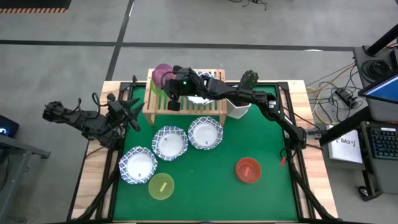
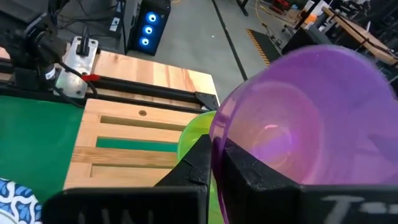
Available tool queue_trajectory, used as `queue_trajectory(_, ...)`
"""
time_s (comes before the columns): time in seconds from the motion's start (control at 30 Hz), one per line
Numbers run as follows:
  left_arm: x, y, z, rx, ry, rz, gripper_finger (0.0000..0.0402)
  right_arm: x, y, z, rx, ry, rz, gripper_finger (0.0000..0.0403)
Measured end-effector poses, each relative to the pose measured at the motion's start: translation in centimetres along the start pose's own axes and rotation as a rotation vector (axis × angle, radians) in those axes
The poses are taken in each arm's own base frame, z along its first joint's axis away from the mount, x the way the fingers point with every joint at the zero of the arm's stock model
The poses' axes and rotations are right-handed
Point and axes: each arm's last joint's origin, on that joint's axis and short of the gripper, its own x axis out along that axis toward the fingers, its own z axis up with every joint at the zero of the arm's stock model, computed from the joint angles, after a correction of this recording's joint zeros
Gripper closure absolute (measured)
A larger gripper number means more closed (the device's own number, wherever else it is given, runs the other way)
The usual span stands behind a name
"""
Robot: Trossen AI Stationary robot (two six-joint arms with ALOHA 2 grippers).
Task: Place and stack bowls onto a shelf
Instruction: Stack the purple bowl on top of the green bowl on the shelf, then stack the middle white patterned bowl on top of the white patterned bowl on the shelf
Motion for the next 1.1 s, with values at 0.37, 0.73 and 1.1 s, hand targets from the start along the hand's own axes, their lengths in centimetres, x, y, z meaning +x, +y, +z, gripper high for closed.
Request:
queue_trajectory(0.37, 0.0, 0.0, 0.0, 0.000, 0.000, 0.000, 0.0283, 0.5, 0.0, -0.6, 0.004, 0.012, 0.000, 0.0334)
queue_trajectory(0.73, 0.0, 0.0, 0.0, 0.000, 0.000, 0.000, 0.0283, -0.6, 0.2, 0.4, -0.001, 0.025, 0.014, 0.0332)
queue_trajectory(1.1, 0.1, -0.8, -0.2, 0.012, 0.023, -0.149, 0.0283, -7.8, 3.1, 3.5, -0.006, 0.188, 0.213, 0.0353)
